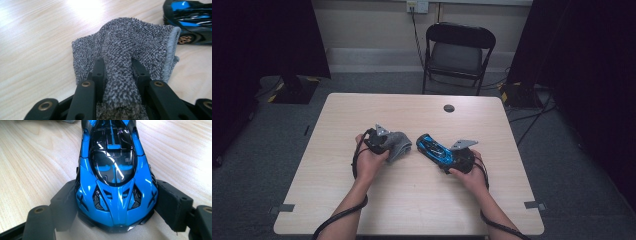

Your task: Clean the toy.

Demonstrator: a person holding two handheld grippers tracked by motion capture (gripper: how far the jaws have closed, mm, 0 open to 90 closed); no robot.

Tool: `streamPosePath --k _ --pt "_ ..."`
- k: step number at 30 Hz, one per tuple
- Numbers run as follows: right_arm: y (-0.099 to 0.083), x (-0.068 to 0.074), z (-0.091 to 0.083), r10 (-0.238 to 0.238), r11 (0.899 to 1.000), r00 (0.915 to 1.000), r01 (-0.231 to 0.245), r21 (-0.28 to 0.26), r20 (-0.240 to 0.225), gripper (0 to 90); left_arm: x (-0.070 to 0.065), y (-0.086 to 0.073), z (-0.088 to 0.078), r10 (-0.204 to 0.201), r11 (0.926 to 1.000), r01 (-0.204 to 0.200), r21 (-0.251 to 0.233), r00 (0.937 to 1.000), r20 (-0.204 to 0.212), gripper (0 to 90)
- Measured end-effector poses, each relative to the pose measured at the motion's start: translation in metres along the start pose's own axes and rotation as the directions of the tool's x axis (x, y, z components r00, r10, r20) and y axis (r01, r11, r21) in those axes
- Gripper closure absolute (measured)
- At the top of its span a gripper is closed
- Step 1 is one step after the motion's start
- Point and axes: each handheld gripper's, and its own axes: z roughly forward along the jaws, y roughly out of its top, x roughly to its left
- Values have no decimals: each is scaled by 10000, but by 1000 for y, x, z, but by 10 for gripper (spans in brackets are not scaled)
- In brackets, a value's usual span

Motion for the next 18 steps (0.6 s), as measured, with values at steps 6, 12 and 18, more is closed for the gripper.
streamPosePath --k 6,12,18 --pt "0 0 0 -23 10000 10000 23 8 10 246 -3 -6 -10 101 9998 -99 -149 9999 136 699" --pt "0 0 -1 -151 9999 9999 151 -3 -50 237 -6 -9 -14 198 9997 -195 -162 9996 201 699" --pt "5 -2 -9 -238 9986 9997 233 -481 -97 203 -9 -12 -13 185 9996 -179 -210 9994 288 699"
